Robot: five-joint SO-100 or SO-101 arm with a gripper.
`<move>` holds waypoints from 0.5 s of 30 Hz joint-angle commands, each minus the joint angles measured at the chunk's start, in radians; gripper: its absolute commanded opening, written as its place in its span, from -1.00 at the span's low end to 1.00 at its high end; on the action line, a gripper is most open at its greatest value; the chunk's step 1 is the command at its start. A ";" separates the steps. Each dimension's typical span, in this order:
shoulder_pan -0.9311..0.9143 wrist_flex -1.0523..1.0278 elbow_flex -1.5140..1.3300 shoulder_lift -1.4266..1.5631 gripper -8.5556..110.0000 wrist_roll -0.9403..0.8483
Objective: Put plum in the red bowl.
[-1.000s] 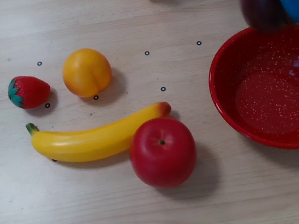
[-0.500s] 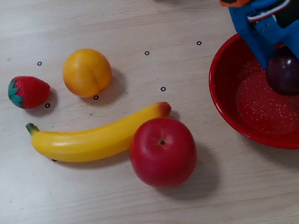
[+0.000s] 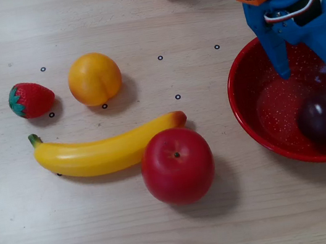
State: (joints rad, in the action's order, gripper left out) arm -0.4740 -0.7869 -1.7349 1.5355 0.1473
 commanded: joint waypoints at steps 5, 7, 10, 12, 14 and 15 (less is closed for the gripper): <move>0.017 -0.055 0.127 0.089 -0.01 -0.025; 0.038 -0.097 0.190 0.121 -0.08 -0.044; 0.086 -0.167 0.258 0.181 -0.41 -0.064; 0.129 -0.216 0.281 0.229 -0.52 -0.083; 0.173 -0.288 0.318 0.267 -0.66 -0.106; 0.196 -0.311 0.325 0.287 -0.73 -0.107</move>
State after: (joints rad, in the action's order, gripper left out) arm -0.3145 -1.0538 -1.5018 1.7242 0.0598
